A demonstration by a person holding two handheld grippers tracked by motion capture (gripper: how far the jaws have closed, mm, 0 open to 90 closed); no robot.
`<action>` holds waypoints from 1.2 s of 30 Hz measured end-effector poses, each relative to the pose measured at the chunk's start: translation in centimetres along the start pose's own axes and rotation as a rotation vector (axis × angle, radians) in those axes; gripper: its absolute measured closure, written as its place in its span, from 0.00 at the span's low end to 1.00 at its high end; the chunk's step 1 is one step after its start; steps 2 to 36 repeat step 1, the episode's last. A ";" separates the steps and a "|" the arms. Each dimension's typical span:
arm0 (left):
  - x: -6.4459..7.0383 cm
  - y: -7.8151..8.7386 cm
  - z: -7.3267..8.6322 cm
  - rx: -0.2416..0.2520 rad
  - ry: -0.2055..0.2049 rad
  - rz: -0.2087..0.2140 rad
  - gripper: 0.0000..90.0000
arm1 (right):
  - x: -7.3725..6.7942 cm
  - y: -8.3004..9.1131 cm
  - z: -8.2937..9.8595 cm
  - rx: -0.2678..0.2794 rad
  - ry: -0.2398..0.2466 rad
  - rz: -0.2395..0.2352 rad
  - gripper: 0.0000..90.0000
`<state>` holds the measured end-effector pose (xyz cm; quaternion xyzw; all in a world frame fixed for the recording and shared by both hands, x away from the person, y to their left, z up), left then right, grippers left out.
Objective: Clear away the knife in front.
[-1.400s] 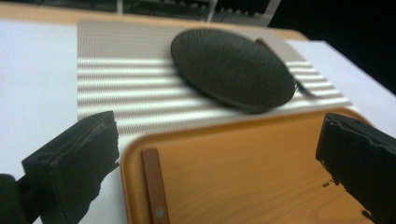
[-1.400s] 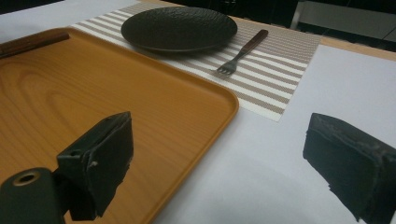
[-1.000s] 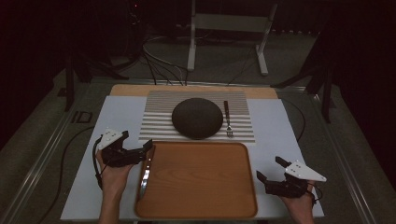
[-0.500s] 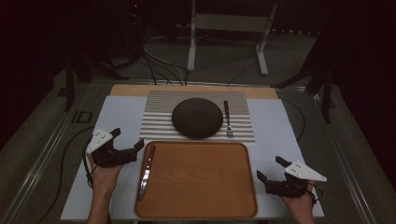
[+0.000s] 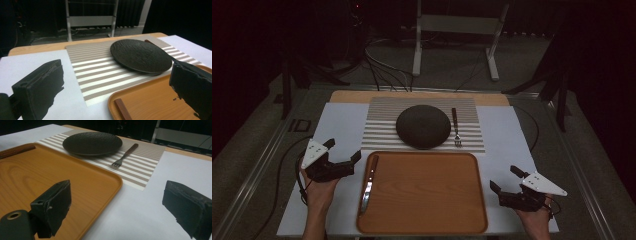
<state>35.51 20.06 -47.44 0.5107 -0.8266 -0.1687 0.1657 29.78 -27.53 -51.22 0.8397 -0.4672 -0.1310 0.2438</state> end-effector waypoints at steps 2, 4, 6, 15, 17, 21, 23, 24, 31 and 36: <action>-0.2 0.1 0.0 0.004 0.009 -0.006 0.00 | 0.0 0.0 0.0 0.000 0.000 0.000 0.09; -0.2 0.1 0.0 0.004 0.009 -0.006 0.00 | 0.0 0.0 0.0 0.000 0.000 0.000 0.09; -0.2 0.1 0.0 0.004 0.009 -0.006 0.00 | 0.0 0.0 0.0 0.000 0.000 0.000 0.09; -0.2 0.1 0.0 0.004 0.009 -0.006 0.00 | 0.0 0.0 0.0 0.000 0.000 0.000 0.09; -0.2 0.1 0.0 0.004 0.009 -0.006 0.00 | 0.0 0.0 0.0 0.000 0.000 0.000 0.09; -0.2 0.1 0.0 0.004 0.009 -0.006 0.00 | 0.0 0.0 0.0 0.000 0.000 0.000 0.09; -0.2 0.1 0.0 0.004 0.009 -0.006 0.00 | 0.0 0.0 0.0 0.000 0.000 0.000 0.09; -0.2 0.1 0.0 0.004 0.009 -0.006 0.00 | 0.0 0.0 0.0 0.000 0.000 0.000 0.09; -0.2 0.1 0.0 0.004 0.009 -0.006 0.00 | 0.0 0.0 0.0 0.000 0.000 0.000 0.09; -0.2 0.1 0.0 0.004 0.009 -0.006 0.00 | 0.0 0.0 0.0 0.000 0.000 0.000 0.09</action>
Point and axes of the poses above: each handheld gripper's, and its own axes: y roughly backward along the jaws, z roughly out of its underside, x roughly to its right, the point moved 9 cm from there along -y, roughly forward along the jaws, and after that the axes turned 9 degrees about -x, right-handed, at the moved point
